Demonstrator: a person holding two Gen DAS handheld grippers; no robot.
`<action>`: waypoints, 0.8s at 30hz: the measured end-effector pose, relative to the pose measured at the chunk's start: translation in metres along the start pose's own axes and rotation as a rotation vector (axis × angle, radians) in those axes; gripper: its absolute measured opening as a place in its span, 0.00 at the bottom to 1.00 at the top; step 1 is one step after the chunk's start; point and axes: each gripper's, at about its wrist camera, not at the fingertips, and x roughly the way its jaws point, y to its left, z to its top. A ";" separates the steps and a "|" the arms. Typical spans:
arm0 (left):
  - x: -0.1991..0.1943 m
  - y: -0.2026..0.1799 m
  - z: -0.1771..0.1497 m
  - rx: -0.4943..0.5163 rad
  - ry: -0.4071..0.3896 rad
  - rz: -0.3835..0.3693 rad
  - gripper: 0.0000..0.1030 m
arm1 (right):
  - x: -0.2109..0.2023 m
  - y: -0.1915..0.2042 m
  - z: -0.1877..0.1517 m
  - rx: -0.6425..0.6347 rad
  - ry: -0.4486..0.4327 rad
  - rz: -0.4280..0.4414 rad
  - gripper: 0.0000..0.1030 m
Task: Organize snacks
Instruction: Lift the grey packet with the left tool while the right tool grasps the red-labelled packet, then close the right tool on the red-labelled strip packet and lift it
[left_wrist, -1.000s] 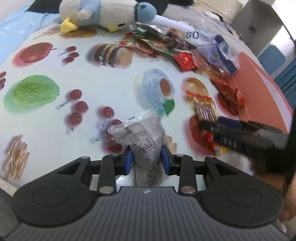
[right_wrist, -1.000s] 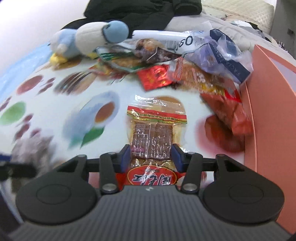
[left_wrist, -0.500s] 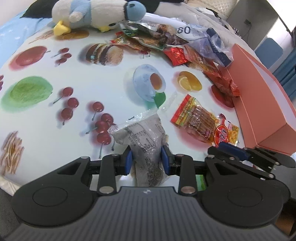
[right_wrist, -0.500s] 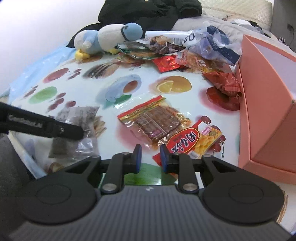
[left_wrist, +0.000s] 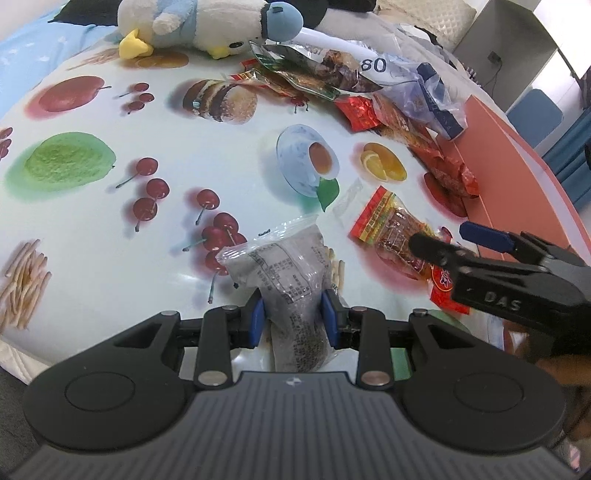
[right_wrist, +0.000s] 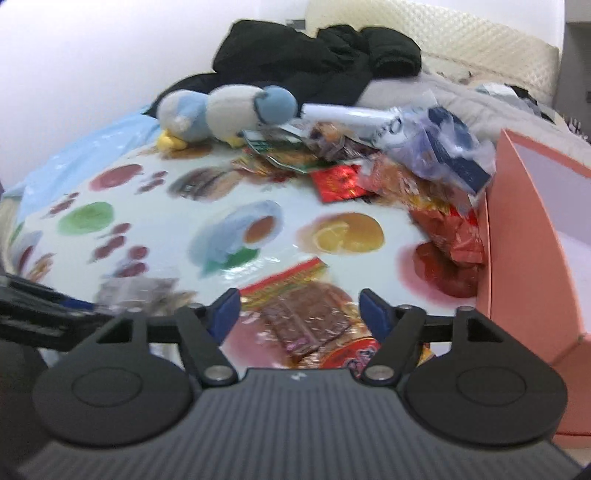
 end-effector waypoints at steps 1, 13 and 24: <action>0.000 0.000 0.000 0.002 0.002 -0.003 0.36 | 0.005 -0.003 -0.001 0.002 0.020 -0.001 0.82; 0.001 -0.001 -0.004 0.037 -0.018 0.003 0.36 | 0.034 0.003 0.002 -0.132 0.094 -0.024 0.90; -0.001 0.001 -0.002 0.031 -0.014 -0.013 0.36 | 0.040 -0.003 -0.007 -0.037 0.161 0.081 0.76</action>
